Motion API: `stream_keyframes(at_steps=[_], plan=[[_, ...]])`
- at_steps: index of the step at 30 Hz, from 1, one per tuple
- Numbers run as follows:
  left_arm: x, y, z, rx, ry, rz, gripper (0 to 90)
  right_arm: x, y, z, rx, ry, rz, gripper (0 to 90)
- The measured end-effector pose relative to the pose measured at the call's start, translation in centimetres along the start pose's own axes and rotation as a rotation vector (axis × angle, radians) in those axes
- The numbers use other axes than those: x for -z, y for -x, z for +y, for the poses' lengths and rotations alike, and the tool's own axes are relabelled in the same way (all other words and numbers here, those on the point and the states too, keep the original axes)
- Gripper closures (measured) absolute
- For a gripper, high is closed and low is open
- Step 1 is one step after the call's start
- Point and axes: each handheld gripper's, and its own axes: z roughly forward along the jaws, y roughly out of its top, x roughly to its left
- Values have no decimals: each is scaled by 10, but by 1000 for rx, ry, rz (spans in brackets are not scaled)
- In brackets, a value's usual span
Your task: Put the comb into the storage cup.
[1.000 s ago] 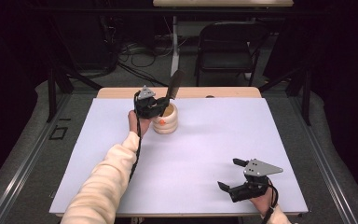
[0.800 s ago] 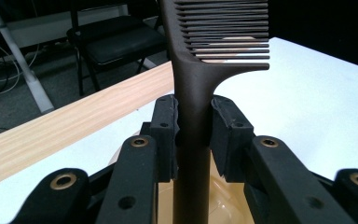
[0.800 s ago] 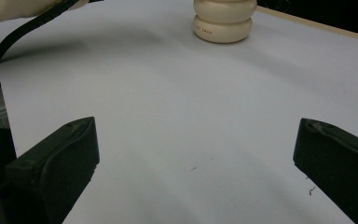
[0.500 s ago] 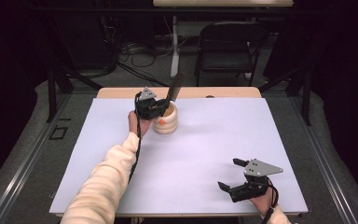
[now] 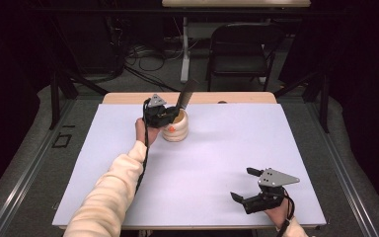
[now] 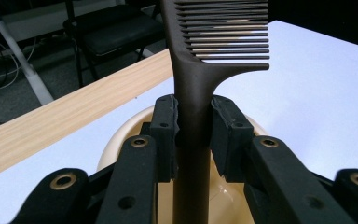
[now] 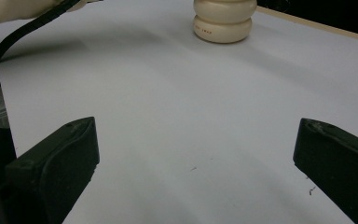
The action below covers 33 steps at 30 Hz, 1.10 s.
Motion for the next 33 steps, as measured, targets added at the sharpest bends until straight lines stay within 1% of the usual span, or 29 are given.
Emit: stream_keyframes(at_steps=[11,18,21,22,24,27,31,33], plan=[[-2,0,-2,-1,-19,-1,719,0,0,0,1,-1,-2,0],[-1,1,-2,-2,-20,-2,718,0,0,0,2,-1,-1,0],[-1,2,-2,-9,-22,-1,715,0,0,0,1,0,0,0],[-1,2,-2,-15,-22,-9,711,0,0,0,1,0,1,0],[1,3,-2,-21,-10,-28,676,0,0,0,2,1,1,0],[5,3,-1,-22,-11,-27,563,0,0,0,1,0,1,0],[10,2,0,-22,-8,-18,475,0,0,0,2,0,1,0],[13,2,1,-17,-6,-22,433,0,0,0,3,-1,-1,0]])
